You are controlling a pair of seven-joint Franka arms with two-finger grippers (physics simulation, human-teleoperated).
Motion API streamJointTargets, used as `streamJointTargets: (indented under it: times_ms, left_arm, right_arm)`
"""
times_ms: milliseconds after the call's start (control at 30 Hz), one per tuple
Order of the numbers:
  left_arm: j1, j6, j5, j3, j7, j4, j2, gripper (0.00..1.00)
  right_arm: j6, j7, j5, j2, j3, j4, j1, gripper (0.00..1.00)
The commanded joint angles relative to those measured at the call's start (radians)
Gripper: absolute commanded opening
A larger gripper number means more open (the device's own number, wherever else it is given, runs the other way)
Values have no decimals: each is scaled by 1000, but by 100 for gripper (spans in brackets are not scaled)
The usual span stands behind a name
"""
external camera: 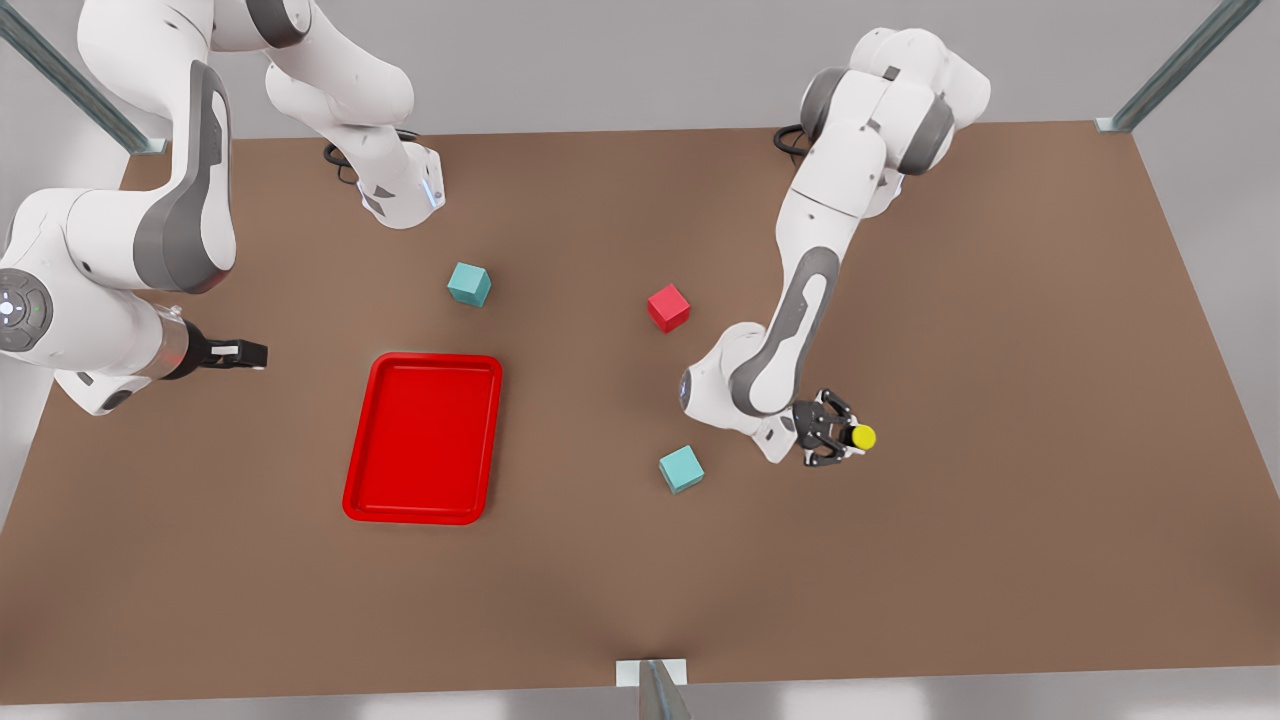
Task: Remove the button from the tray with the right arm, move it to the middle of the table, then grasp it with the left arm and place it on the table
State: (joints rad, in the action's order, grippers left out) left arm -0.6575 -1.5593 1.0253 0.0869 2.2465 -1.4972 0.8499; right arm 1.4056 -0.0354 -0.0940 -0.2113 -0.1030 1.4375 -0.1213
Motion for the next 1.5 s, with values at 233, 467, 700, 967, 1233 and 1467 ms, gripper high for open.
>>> streamJointTargets:
  times_ms: [233,467,700,967,1233,1467]
  left_arm:
    - [4,12,88,1,1035,0,115,41]
    - [-2,10,121,1,948,-20,146,41]
    - [1,15,118,-1,459,-26,155,41]
    - [2,8,121,-1,312,-26,169,42]
    - [4,2,119,-1,321,-25,170,100]
    - [2,2,119,1,320,-23,169,100]
  right_arm:
    - [0,-8,0,1,-1,-2,0,100]
    - [0,-8,0,1,-1,-3,2,100]
    - [0,-8,0,1,-1,-3,2,100]
    - [0,-8,0,1,-1,-3,3,100]
    - [0,-8,2,1,-1,-3,5,100]
    - [0,-8,2,1,-1,-2,3,100]
